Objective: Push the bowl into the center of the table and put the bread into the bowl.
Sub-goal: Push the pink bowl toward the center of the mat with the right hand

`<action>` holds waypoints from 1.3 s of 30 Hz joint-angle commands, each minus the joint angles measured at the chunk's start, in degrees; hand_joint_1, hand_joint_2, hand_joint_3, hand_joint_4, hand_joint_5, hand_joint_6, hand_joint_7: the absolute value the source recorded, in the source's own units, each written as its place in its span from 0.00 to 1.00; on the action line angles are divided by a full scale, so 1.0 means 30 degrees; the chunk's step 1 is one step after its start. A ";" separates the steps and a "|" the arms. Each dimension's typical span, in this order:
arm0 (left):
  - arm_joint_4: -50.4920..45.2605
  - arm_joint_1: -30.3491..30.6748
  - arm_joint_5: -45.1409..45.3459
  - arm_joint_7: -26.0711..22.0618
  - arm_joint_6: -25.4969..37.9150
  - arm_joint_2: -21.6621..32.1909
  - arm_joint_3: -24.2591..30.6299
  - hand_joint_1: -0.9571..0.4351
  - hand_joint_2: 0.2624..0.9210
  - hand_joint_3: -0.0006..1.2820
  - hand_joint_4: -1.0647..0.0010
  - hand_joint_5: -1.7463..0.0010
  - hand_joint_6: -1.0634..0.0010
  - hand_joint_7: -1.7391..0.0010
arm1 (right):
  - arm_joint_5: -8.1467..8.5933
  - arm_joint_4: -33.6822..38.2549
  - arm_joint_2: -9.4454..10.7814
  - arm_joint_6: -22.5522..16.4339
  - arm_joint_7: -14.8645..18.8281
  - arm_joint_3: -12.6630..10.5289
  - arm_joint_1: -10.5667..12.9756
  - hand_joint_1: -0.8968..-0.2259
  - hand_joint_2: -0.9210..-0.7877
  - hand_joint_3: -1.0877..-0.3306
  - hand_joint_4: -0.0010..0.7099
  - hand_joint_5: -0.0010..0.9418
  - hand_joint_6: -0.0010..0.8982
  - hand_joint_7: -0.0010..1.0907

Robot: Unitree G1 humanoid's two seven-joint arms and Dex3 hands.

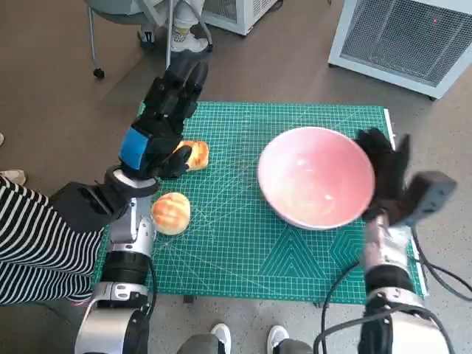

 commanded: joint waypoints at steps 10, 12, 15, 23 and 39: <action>-0.0541 0.0556 -0.0012 0.0282 0.0245 0.0396 0.0293 0.19 1.00 0.39 0.94 1.00 0.98 0.89 | 0.0032 0.0452 0.1171 0.1041 0.0506 -0.0021 -0.0708 0.43 0.00 0.23 0.15 0.00 0.12 0.16; -0.0601 0.0626 0.0044 0.0402 0.0216 0.0409 0.0304 0.19 1.00 0.39 0.94 1.00 0.98 0.89 | 0.0031 0.0479 0.1367 0.1094 0.0507 -0.0027 -0.0841 0.43 0.00 0.22 0.15 0.00 0.12 0.16; -0.0700 0.0722 0.0115 0.0561 0.0161 0.0415 0.0321 0.19 1.00 0.39 0.94 1.00 0.98 0.89 | 0.0045 0.0525 0.1633 0.1155 0.0529 -0.0043 -0.0999 0.43 0.00 0.22 0.15 0.00 0.12 0.16; -0.0905 0.0869 0.0240 0.0898 0.0149 0.0344 0.0260 0.19 1.00 0.39 0.94 1.00 0.99 0.89 | -0.0013 0.0684 0.2101 0.1361 0.0596 -0.0067 -0.1277 0.43 0.00 0.25 0.16 0.00 0.13 0.15; -0.1032 0.1069 0.0520 0.1456 0.0033 0.0005 -0.0005 0.19 1.00 0.39 0.94 1.00 0.98 0.89 | -0.1054 -0.0634 0.0541 -0.1066 0.0668 0.0919 -0.1088 0.47 0.00 0.19 0.15 0.00 0.14 0.13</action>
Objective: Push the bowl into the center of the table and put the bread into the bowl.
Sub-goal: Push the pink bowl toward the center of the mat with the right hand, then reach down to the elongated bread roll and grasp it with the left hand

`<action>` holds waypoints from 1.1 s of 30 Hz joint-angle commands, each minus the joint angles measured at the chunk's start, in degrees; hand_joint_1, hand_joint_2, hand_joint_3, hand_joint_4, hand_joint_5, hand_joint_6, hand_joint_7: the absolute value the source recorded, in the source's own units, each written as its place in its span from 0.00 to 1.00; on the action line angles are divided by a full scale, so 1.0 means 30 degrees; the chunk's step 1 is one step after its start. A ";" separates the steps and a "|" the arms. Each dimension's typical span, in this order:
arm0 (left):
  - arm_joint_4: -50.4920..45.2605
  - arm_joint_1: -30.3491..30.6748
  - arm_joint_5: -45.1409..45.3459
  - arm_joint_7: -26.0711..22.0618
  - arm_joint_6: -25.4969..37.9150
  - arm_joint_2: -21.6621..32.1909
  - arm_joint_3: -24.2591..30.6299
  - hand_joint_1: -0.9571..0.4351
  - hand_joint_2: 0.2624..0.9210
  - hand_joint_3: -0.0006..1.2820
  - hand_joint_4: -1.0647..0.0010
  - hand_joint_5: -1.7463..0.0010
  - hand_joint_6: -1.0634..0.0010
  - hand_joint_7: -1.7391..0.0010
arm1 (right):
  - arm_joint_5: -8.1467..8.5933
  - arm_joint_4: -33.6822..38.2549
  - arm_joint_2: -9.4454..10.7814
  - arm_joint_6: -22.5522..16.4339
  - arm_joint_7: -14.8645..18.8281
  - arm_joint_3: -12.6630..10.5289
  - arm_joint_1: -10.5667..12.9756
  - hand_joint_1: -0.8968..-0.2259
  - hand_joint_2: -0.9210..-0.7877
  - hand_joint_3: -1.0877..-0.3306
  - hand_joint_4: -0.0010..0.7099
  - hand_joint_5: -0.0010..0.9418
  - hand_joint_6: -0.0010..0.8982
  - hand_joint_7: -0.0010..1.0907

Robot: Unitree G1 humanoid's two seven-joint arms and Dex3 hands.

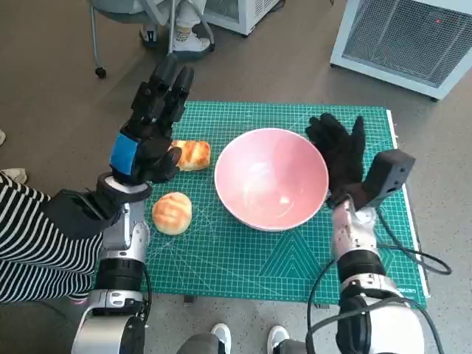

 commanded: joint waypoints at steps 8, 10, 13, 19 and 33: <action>-0.0220 -0.0067 0.0558 0.0660 -0.0119 -0.0425 -0.0421 0.19 1.00 0.39 0.93 1.00 0.98 0.89 | -0.0228 -0.2891 -0.0794 -0.4064 0.0852 0.0733 0.0841 0.43 0.00 0.23 0.17 0.01 0.16 0.14; -0.0262 -0.0172 0.0583 0.0719 -0.0078 -0.0508 -0.0514 0.19 1.00 0.39 0.93 1.00 0.98 0.89 | 0.0080 -0.3954 -0.0717 -0.4628 0.1496 0.0851 0.1073 0.39 0.00 0.27 0.18 0.01 0.17 0.14; -0.0362 -0.0408 0.0627 0.0787 0.0038 -0.0704 -0.0718 0.18 1.00 0.39 0.93 1.00 0.98 0.90 | 0.0279 -0.6354 -0.0638 -0.5302 0.2218 0.1298 0.1697 0.34 0.00 0.36 0.20 0.02 0.20 0.16; -0.0655 -0.0687 0.0644 0.0748 0.0241 -0.0895 -0.1010 0.18 1.00 0.39 0.93 1.00 0.98 0.89 | -0.0448 -1.0502 -0.0663 -0.5662 0.2137 0.2485 0.3226 0.31 0.00 0.44 0.23 0.02 0.23 0.18; -0.1259 -0.1415 -0.0156 -0.0265 0.0912 -0.0989 -0.1202 0.17 1.00 0.40 0.94 1.00 1.00 0.89 | 0.0537 -1.7716 -0.0660 -0.3060 0.2210 0.4236 0.5849 0.24 0.00 0.47 0.24 0.01 0.23 0.23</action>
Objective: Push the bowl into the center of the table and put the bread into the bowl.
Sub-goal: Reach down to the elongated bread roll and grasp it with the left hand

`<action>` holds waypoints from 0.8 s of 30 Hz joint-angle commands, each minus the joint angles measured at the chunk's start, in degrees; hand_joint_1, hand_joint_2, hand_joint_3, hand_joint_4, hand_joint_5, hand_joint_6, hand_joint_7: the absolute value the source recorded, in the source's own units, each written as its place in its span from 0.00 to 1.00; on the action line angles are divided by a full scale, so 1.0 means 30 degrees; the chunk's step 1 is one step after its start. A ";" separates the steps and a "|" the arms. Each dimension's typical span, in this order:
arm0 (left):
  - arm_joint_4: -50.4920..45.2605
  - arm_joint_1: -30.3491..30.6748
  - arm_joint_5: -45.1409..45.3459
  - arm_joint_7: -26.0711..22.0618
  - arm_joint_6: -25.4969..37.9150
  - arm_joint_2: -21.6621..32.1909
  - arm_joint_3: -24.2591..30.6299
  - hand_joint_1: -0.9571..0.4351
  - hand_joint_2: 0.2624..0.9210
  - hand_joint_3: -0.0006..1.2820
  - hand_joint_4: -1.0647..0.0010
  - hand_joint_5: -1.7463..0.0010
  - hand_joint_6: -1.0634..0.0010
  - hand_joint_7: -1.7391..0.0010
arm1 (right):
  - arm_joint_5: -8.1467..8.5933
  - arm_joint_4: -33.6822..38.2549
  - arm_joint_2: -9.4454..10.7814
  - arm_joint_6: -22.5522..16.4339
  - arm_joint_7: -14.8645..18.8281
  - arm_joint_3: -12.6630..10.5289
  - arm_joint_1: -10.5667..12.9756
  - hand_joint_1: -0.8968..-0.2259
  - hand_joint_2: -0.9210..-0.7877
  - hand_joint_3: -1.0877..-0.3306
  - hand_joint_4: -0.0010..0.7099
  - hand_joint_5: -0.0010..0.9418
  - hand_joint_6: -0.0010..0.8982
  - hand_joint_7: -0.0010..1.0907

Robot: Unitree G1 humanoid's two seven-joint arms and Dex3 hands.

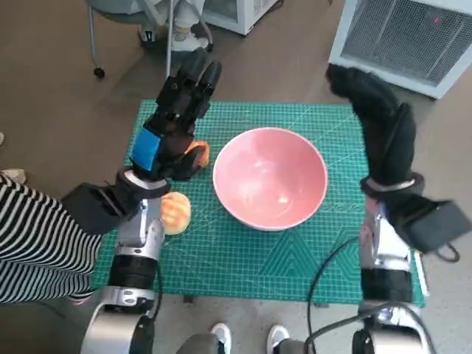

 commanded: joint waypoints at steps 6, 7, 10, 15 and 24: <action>-0.0729 -0.0466 -0.0479 -0.0701 0.0506 0.0179 0.0001 0.18 1.00 0.40 0.94 1.00 1.00 0.88 | 0.0809 -0.2070 0.0030 0.1653 0.0212 0.0578 0.1138 0.23 0.00 0.48 0.25 0.00 0.17 0.32; -0.0779 -0.0446 -0.0524 -0.0790 0.0545 0.0257 0.0052 0.18 1.00 0.40 0.94 1.00 1.00 0.88 | 0.0823 -0.2112 0.0022 0.1688 0.0201 0.0605 0.1149 0.23 0.00 0.48 0.25 0.00 0.17 0.32; -0.0721 -0.0436 -0.0656 -0.1080 0.0560 0.0553 0.0267 0.18 1.00 0.39 0.94 1.00 1.00 0.88 | 0.0827 -0.2184 0.0029 0.1775 0.0163 0.0642 0.1159 0.23 0.00 0.48 0.25 0.00 0.17 0.33; 0.0463 -0.0918 -0.0569 -0.1572 0.0274 0.1567 0.0883 0.18 1.00 0.37 0.94 1.00 0.99 0.87 | 0.0883 -0.2179 0.0046 0.1847 0.0184 0.0652 0.1146 0.23 0.00 0.48 0.25 0.00 0.16 0.34; 0.3945 -0.2122 0.3065 0.0409 -0.1831 0.4615 0.1195 0.15 1.00 0.32 0.91 0.99 0.93 0.85 | 0.0898 -0.2118 0.0043 0.1838 0.0121 0.0566 0.1147 0.23 0.00 0.49 0.25 0.00 0.15 0.36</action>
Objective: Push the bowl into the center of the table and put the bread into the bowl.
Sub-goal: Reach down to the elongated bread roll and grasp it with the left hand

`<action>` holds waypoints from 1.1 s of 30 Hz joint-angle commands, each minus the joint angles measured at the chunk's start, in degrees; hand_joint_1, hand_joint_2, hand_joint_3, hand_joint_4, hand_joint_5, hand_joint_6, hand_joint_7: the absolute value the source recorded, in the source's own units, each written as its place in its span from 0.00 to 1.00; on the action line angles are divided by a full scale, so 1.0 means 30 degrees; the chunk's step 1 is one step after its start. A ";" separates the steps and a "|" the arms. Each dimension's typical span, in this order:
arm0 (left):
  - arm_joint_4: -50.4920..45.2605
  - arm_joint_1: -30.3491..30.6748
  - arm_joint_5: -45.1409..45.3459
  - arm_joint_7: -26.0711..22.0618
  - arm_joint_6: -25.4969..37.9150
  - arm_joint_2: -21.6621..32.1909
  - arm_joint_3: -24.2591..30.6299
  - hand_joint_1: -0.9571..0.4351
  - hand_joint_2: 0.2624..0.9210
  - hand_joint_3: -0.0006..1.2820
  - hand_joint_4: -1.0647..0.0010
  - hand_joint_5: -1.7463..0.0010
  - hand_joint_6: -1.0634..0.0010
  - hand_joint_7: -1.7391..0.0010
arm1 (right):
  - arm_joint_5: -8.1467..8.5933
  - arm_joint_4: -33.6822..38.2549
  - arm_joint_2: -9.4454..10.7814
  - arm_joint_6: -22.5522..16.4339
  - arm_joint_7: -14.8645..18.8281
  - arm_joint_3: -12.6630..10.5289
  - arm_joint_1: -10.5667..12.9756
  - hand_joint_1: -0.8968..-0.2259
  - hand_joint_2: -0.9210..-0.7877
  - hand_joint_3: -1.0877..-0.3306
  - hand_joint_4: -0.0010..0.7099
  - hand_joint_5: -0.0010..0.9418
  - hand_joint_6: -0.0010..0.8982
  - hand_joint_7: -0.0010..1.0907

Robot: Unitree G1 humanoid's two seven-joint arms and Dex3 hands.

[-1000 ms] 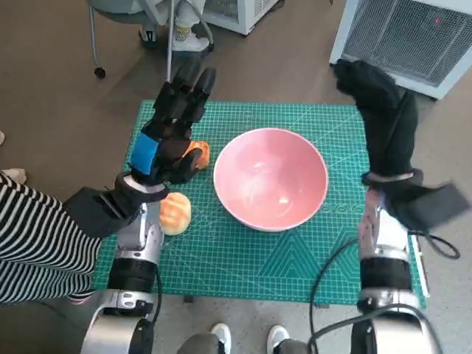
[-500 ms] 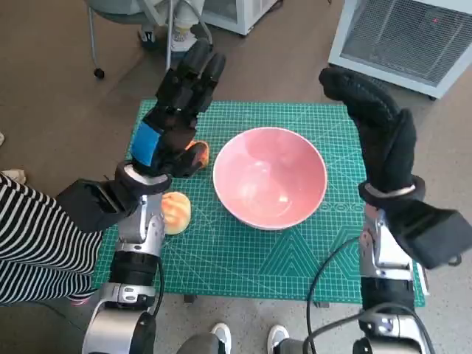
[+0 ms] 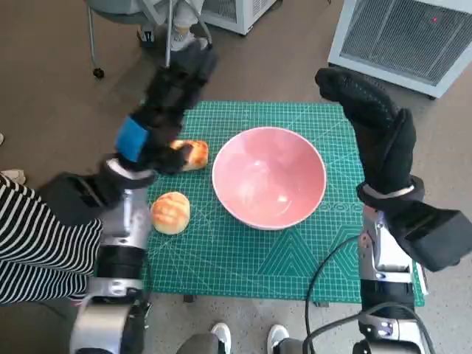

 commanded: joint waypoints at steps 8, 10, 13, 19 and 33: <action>0.4719 -0.2421 0.7822 0.5608 -0.2165 0.4826 -0.1479 0.15 1.00 0.25 0.92 1.00 0.93 0.90 | 0.0255 0.0189 0.0038 0.0186 0.0028 -0.0081 0.0438 0.24 0.00 0.49 0.25 0.00 0.15 0.37; 0.5360 -0.2837 0.8659 0.6199 -0.2014 0.5284 -0.1920 0.16 1.00 0.22 0.92 1.00 0.93 0.91 | 0.0251 0.0227 0.0058 0.0156 0.0032 -0.0077 0.0433 0.25 0.00 0.49 0.25 0.00 0.14 0.37; 0.6787 -0.3812 0.9316 0.6074 -0.1231 0.5869 -0.2539 0.19 1.00 0.14 0.91 1.00 0.89 0.94 | 0.0216 0.0306 0.0076 0.0143 0.0014 -0.0074 0.0391 0.25 0.00 0.49 0.25 0.00 0.14 0.38; 0.9190 -0.5789 1.0482 0.4503 0.1338 0.6453 -0.4077 0.32 0.90 0.02 0.92 1.00 0.86 0.97 | 0.0167 0.0487 0.0083 0.0117 -0.0041 -0.0114 0.0310 0.27 0.00 0.48 0.25 0.00 0.14 0.39; 1.1248 -0.7721 1.2609 0.3432 0.5720 0.5718 -0.6921 0.62 0.77 0.00 0.96 1.00 0.84 0.98 | 0.0106 0.0546 0.0072 0.0134 -0.0144 -0.0166 0.0350 0.30 0.00 0.46 0.25 0.00 0.13 0.40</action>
